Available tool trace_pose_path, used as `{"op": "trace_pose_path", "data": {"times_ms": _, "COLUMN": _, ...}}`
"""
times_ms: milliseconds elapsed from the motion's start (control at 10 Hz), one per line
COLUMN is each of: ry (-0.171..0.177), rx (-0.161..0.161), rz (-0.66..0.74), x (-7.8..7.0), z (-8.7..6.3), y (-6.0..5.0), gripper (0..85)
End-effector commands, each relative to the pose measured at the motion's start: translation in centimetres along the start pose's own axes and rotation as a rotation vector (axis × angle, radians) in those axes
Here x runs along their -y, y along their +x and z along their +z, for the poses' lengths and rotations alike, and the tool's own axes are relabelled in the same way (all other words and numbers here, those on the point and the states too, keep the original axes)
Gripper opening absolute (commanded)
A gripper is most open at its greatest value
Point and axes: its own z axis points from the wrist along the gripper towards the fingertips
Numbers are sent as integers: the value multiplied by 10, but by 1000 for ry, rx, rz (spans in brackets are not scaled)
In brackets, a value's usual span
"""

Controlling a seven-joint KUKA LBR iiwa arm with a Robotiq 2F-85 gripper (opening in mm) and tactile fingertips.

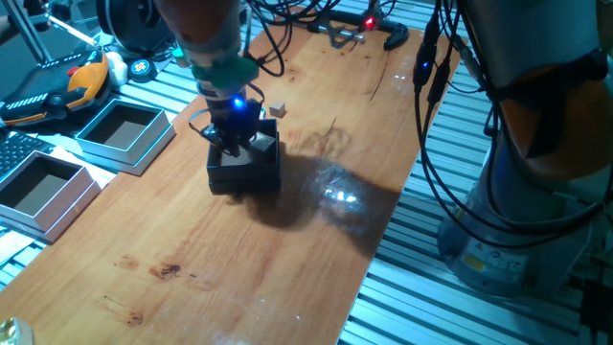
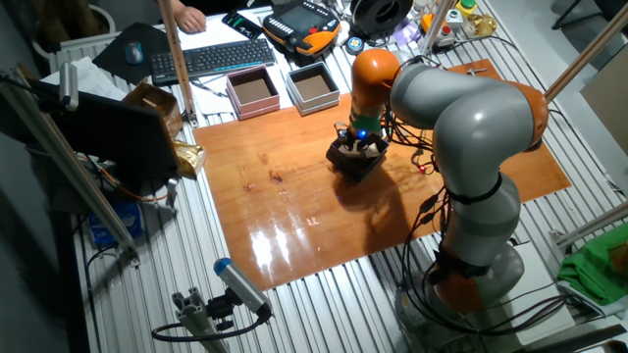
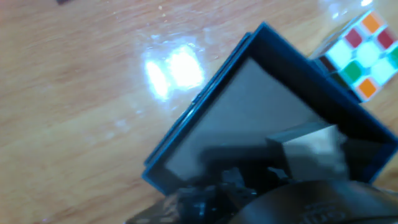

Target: Take everything out of the gift box

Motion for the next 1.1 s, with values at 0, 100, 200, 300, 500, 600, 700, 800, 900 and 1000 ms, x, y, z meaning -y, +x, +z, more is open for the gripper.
{"op": "trace_pose_path", "data": {"times_ms": 0, "ry": 3, "rx": 5, "rz": -8, "x": 4, "z": 2, "y": -1, "gripper": 763}}
{"op": "trace_pose_path", "data": {"times_ms": 100, "ry": 6, "rx": 15, "rz": -25, "x": 9, "z": 5, "y": -3, "gripper": 773}}
{"op": "trace_pose_path", "data": {"times_ms": 200, "ry": 6, "rx": 15, "rz": -45, "x": 16, "z": 7, "y": -6, "gripper": 777}}
{"op": "trace_pose_path", "data": {"times_ms": 300, "ry": -2, "rx": 10, "rz": -56, "x": 21, "z": 9, "y": -7, "gripper": 777}}
{"op": "trace_pose_path", "data": {"times_ms": 500, "ry": -14, "rx": 14, "rz": -80, "x": 30, "z": 16, "y": -9, "gripper": 777}}
{"op": "trace_pose_path", "data": {"times_ms": 600, "ry": -9, "rx": 23, "rz": -91, "x": 31, "z": 19, "y": -10, "gripper": 777}}
{"op": "trace_pose_path", "data": {"times_ms": 700, "ry": -4, "rx": 32, "rz": -99, "x": 33, "z": 21, "y": -11, "gripper": 777}}
{"op": "trace_pose_path", "data": {"times_ms": 800, "ry": -8, "rx": 42, "rz": -103, "x": 36, "z": 26, "y": -12, "gripper": 773}}
{"op": "trace_pose_path", "data": {"times_ms": 900, "ry": -7, "rx": 49, "rz": -114, "x": 38, "z": 29, "y": -13, "gripper": 773}}
{"op": "trace_pose_path", "data": {"times_ms": 1000, "ry": -14, "rx": 48, "rz": -120, "x": 41, "z": 32, "y": -14, "gripper": 773}}
